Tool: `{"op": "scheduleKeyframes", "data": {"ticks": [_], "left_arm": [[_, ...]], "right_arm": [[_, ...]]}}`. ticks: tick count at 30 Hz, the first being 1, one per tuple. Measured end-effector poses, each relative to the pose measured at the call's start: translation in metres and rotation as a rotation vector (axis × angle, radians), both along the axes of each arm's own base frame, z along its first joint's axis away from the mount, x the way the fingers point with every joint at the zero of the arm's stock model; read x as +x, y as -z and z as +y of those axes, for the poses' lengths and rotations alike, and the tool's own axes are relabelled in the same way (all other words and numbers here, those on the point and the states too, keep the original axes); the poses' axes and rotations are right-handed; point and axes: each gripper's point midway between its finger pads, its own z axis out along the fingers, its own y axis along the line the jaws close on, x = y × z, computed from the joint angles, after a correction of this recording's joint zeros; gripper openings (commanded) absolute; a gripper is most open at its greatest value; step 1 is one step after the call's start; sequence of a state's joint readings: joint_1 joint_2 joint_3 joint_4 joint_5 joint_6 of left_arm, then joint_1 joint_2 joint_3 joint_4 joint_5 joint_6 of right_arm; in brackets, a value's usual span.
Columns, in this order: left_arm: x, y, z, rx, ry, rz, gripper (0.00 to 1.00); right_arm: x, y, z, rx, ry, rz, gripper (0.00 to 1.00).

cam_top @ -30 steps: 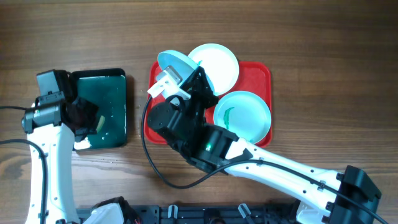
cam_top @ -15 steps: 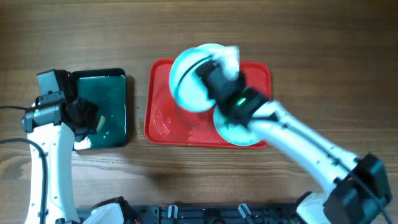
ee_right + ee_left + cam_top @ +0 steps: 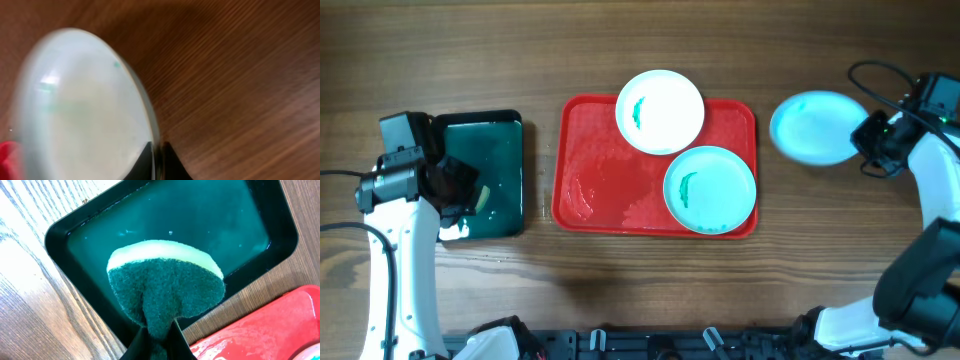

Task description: Clean dirty plates on tray and stack at the side

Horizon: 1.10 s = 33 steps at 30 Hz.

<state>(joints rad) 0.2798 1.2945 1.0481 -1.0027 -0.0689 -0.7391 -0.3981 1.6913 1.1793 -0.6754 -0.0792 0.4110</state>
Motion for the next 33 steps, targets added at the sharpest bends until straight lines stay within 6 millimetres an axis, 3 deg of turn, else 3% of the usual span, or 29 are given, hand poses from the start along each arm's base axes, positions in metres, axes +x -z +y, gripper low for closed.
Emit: {"op": "scheduleKeyframes", "data": {"ticks": [1,3,6,8,12,15,17,19,23,25,33], "left_arm": [[0.000,0.000,0.000,0.000,0.000,0.000,0.04],[0.000,0.000,0.000,0.000,0.000,0.000,0.04],[0.000,0.000,0.000,-0.001,0.000,-0.001,0.04],[0.001,0.000,-0.001,-0.007,0.003,-0.004,0.04],[0.002,0.000,-0.002,-0.010,0.004,-0.007,0.04],[0.002,0.000,-0.002,-0.011,0.004,-0.008,0.04],[0.003,-0.001,-0.002,-0.012,0.005,-0.012,0.04],[0.003,0.000,-0.002,-0.012,0.005,-0.012,0.04],[0.003,0.000,-0.002,-0.012,0.005,-0.011,0.04],[0.003,0.000,-0.002,-0.012,0.005,-0.013,0.04],[0.003,-0.001,-0.002,-0.011,0.005,-0.015,0.04]], "right_arm": [[0.001,0.009,0.004,0.010,-0.019,0.018,0.48],[0.005,0.015,0.011,0.024,-0.044,0.025,0.50],[0.027,0.009,0.053,0.116,-0.218,-0.067,0.59],[0.041,0.003,0.097,0.160,-0.366,-0.121,0.74],[0.064,-0.013,0.217,0.128,-0.702,-0.237,0.95],[0.071,-0.022,0.274,0.037,-0.835,-0.318,0.95],[0.075,-0.020,0.300,-0.038,-0.872,-0.346,0.94],[0.076,0.005,0.302,-0.104,-0.835,-0.289,0.82],[0.079,0.055,0.291,-0.131,-0.785,-0.192,0.38],[0.078,0.065,0.293,-0.122,-0.788,-0.177,0.21],[0.067,0.065,0.328,0.024,-0.877,-0.201,0.13]]}}
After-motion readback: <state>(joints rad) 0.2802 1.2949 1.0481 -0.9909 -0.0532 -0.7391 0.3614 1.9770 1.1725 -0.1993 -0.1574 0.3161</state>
